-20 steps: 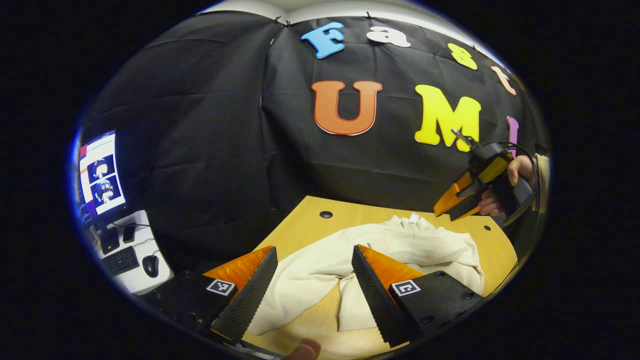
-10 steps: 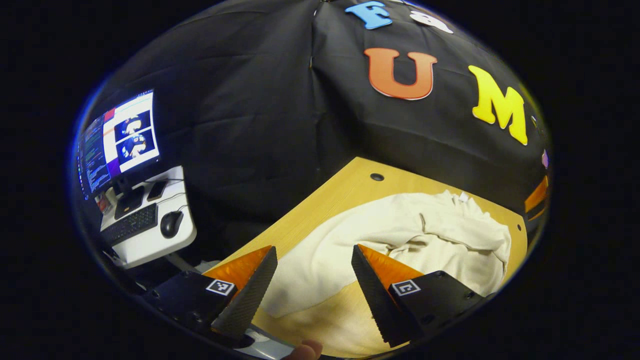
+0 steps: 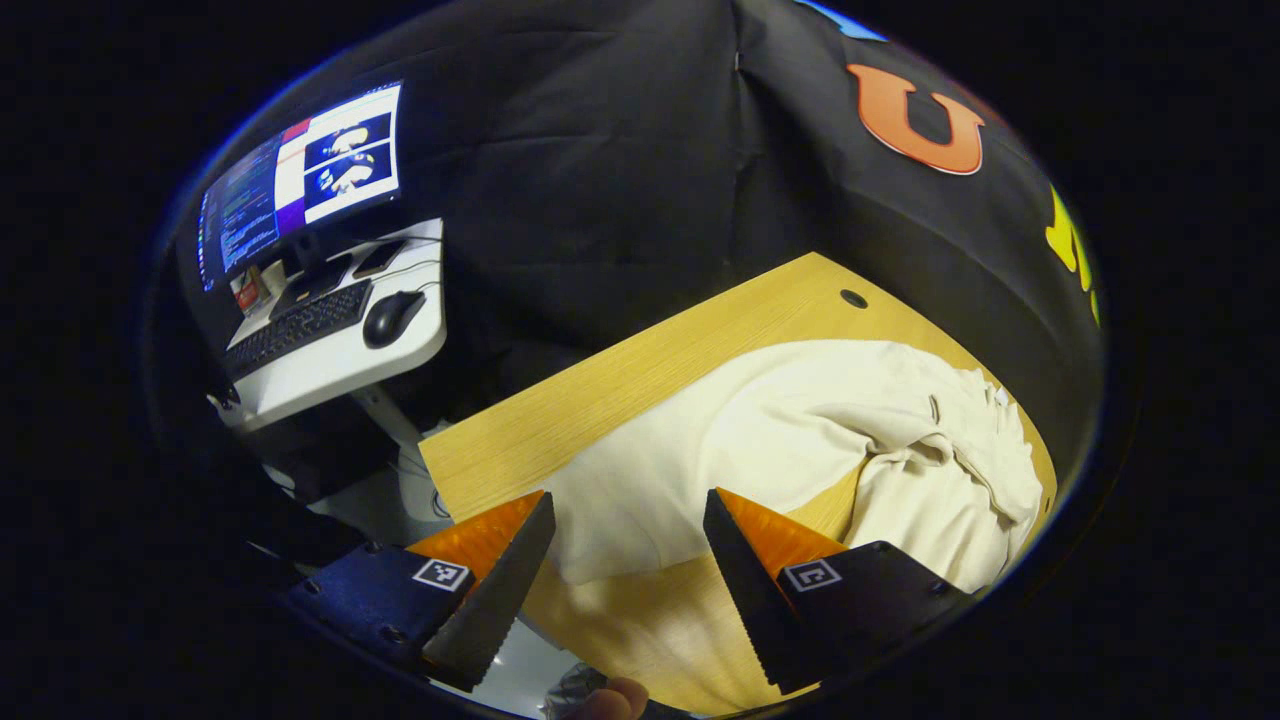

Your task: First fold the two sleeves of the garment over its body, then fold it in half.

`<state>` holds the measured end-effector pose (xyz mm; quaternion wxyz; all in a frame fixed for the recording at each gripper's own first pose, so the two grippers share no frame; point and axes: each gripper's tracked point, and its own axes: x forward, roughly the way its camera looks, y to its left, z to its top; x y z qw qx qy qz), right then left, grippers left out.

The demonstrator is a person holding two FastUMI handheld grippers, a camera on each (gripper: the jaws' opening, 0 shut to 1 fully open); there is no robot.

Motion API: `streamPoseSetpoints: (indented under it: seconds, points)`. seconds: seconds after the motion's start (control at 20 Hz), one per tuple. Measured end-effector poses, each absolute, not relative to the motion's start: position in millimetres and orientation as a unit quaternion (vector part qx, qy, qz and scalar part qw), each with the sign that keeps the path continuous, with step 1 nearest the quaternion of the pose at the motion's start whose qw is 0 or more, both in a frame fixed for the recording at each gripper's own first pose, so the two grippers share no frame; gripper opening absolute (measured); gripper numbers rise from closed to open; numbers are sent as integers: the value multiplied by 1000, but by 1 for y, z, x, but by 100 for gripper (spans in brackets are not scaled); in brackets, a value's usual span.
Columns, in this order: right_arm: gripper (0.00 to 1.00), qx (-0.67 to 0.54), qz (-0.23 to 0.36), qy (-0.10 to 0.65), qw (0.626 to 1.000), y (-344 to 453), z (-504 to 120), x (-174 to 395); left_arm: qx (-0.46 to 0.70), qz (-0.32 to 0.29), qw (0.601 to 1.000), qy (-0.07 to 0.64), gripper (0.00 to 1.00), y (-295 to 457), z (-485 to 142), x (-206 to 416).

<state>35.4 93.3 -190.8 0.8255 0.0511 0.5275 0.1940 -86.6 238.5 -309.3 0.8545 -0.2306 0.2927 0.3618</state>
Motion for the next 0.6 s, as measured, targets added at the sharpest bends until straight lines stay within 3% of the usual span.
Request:
streamPoseSetpoints:
  seconds: [0.6]
  points:
    - [91, 61, 190, 561, 803, 90, -221, 5, -357, 416, 752, 365, 98, 255, -352, -97]
